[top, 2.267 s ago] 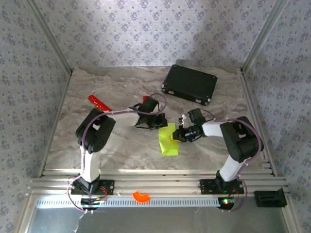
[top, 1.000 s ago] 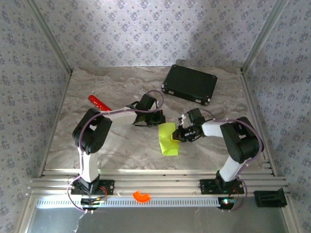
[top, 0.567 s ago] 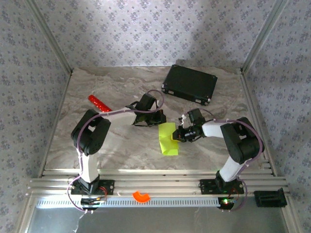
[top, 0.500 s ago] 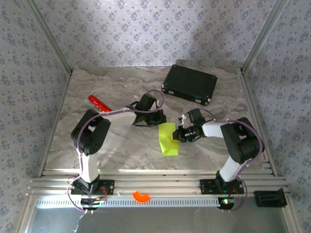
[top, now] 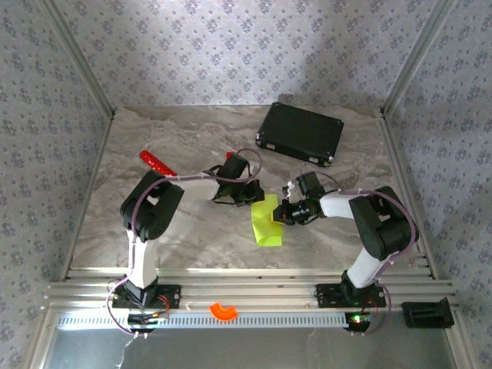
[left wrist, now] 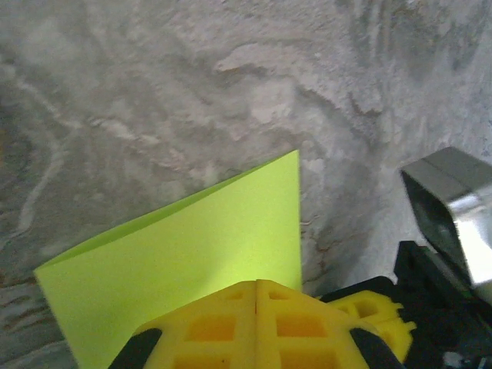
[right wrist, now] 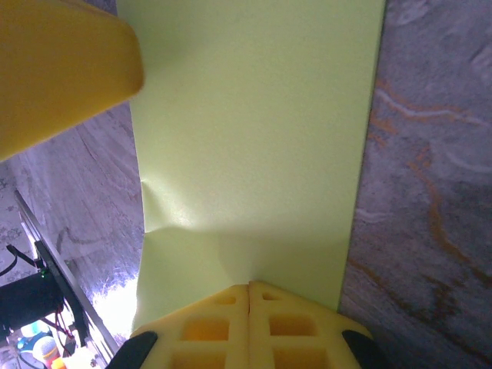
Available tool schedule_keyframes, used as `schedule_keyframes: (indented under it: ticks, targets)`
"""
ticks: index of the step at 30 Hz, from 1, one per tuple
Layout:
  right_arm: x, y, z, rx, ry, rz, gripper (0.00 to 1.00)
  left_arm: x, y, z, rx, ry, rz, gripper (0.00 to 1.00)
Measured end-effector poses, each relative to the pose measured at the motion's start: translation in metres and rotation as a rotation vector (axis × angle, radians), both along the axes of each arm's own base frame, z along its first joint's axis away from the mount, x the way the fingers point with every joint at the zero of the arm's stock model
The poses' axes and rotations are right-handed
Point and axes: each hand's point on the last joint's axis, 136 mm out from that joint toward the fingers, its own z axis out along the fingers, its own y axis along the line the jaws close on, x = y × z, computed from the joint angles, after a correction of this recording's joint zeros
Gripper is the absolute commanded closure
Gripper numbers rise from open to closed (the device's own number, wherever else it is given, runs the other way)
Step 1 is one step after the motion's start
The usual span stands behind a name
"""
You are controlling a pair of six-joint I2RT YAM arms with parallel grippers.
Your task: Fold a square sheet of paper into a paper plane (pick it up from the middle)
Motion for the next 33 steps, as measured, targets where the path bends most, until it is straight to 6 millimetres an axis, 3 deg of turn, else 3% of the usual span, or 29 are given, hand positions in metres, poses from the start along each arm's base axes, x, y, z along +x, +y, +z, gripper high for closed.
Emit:
schedule_keyframes:
  ticks: [5,11,20,24,29,33]
  targets:
    - [0.0,0.0,0.0,0.0,-0.001,0.0,1.0,0.005,0.018,-0.017,-0.002,0.032,0.016,1.0]
    - [0.0,0.0,0.0,-0.004,-0.003,-0.001,1.0,0.023,0.036,-0.017,-0.023,0.03,0.055,1.0]
    - [0.001,0.0,0.0,-0.005,-0.005,-0.002,1.0,0.033,0.043,-0.015,0.019,0.009,0.082,1.0]
    - [0.001,0.0,0.0,-0.005,-0.005,-0.002,1.0,0.034,0.045,-0.001,0.037,-0.036,0.101,1.0]
    - [0.001,0.0,0.0,-0.005,-0.005,-0.002,1.0,0.009,0.02,0.022,0.006,-0.082,0.038,1.0]
    - [0.001,0.0,0.0,-0.005,-0.005,-0.002,1.0,-0.023,0.005,0.01,0.015,-0.047,-0.022,1.0]
